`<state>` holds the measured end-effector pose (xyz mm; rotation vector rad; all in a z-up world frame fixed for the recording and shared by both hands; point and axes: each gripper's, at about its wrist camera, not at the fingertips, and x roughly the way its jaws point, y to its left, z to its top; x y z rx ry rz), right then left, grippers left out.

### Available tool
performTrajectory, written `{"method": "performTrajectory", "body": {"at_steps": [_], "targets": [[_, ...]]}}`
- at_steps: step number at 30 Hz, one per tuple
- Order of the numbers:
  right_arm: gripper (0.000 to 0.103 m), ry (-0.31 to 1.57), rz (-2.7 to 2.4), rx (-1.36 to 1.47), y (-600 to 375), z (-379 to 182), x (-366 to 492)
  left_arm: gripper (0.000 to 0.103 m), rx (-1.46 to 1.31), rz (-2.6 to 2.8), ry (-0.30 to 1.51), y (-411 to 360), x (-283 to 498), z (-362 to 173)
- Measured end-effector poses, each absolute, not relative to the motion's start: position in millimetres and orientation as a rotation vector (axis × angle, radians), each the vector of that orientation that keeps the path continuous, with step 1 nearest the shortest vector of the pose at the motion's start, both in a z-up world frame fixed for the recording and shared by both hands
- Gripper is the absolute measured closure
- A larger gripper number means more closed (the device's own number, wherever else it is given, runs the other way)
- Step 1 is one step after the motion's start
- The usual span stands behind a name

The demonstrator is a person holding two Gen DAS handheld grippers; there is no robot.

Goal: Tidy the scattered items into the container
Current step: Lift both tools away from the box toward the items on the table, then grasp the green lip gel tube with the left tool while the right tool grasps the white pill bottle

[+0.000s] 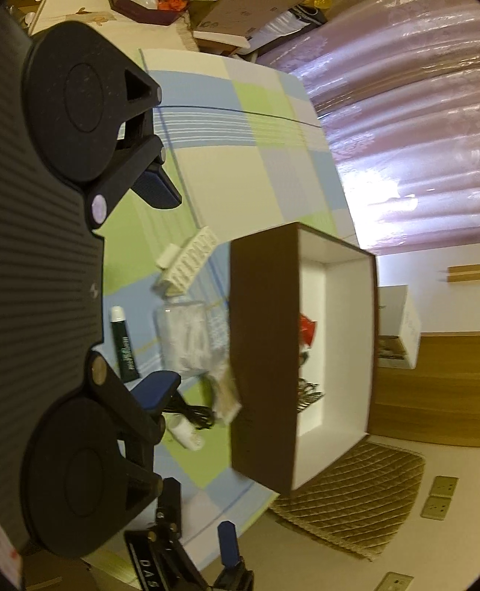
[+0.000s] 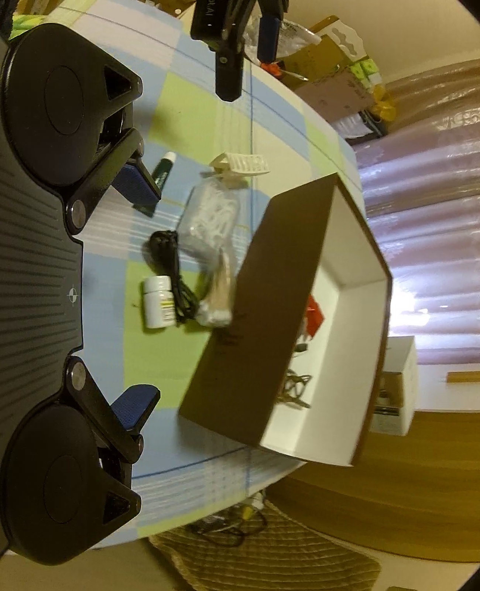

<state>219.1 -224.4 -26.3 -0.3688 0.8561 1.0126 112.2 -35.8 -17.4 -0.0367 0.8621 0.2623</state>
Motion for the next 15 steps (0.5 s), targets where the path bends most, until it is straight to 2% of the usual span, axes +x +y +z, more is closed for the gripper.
{"method": "performTrajectory", "body": {"at_steps": [8, 15], "targets": [[0.002, 0.909, 0.994, -0.384, -232, -47, 219, 0.014, -0.021, 0.217, 0.907, -40, 112, -40], [0.002, 0.948, 0.988, -0.386, -241, -62, 224, 0.020, 0.032, 0.165, 0.950, -46, 116, -63]]}}
